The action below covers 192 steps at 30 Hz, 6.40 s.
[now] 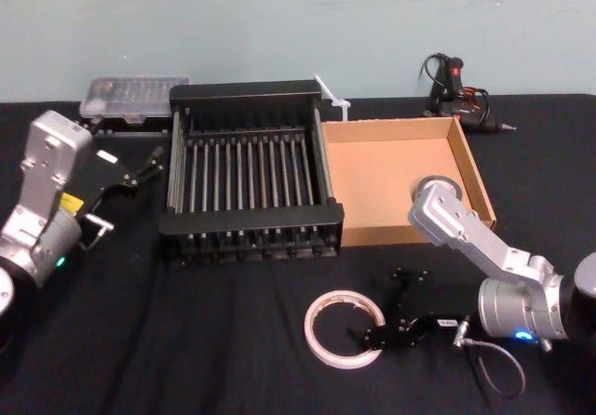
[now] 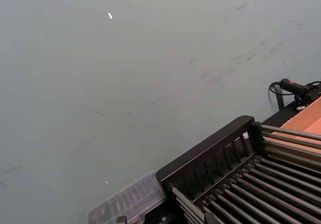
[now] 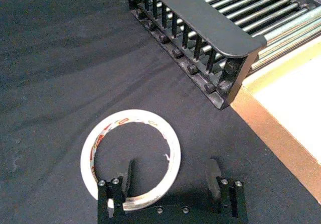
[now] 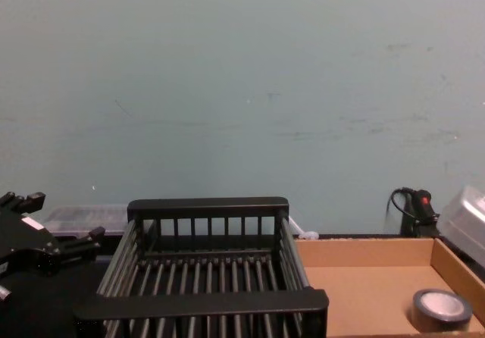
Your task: Pick up the white tape and place it into the black box , Pick up the silver tape and place it into the brown box.
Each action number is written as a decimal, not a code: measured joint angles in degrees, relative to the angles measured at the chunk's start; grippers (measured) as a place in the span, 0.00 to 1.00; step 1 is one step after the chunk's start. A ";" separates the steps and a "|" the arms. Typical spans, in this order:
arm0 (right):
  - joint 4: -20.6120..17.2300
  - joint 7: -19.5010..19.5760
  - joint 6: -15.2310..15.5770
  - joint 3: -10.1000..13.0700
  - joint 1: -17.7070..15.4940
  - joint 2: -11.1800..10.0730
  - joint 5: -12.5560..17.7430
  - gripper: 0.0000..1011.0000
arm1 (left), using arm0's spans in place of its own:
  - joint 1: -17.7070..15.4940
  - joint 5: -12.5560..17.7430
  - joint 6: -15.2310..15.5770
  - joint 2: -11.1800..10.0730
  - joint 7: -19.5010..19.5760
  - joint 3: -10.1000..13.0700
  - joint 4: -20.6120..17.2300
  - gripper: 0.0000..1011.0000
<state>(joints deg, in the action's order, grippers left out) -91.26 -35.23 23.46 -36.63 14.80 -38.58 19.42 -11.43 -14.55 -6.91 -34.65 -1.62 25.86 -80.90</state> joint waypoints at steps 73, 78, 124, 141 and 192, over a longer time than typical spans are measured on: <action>-2.40 2.87 -1.89 5.46 -1.00 -1.14 2.47 0.09 | 0.00 0.00 0.00 0.00 0.00 0.00 0.00 0.99; -2.51 4.45 -2.24 7.53 -0.95 -1.41 2.86 0.09 | 0.00 0.00 0.00 0.00 0.00 0.00 0.00 0.99; 8.25 8.11 -1.20 8.64 11.62 10.13 0.37 0.09 | 0.00 0.00 0.00 0.00 0.00 0.00 0.00 0.99; 14.94 6.02 -2.57 4.87 18.12 15.40 -2.14 0.09 | 0.00 0.00 0.00 0.00 0.00 0.00 0.00 0.99; 18.29 3.57 -4.39 2.91 20.76 17.94 -2.49 0.53 | 0.00 0.00 0.00 0.00 0.00 0.00 0.00 0.99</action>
<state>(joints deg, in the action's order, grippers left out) -72.97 -31.66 19.07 -33.71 35.56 -20.64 16.93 -11.43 -14.55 -6.91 -34.64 -1.62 25.86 -80.90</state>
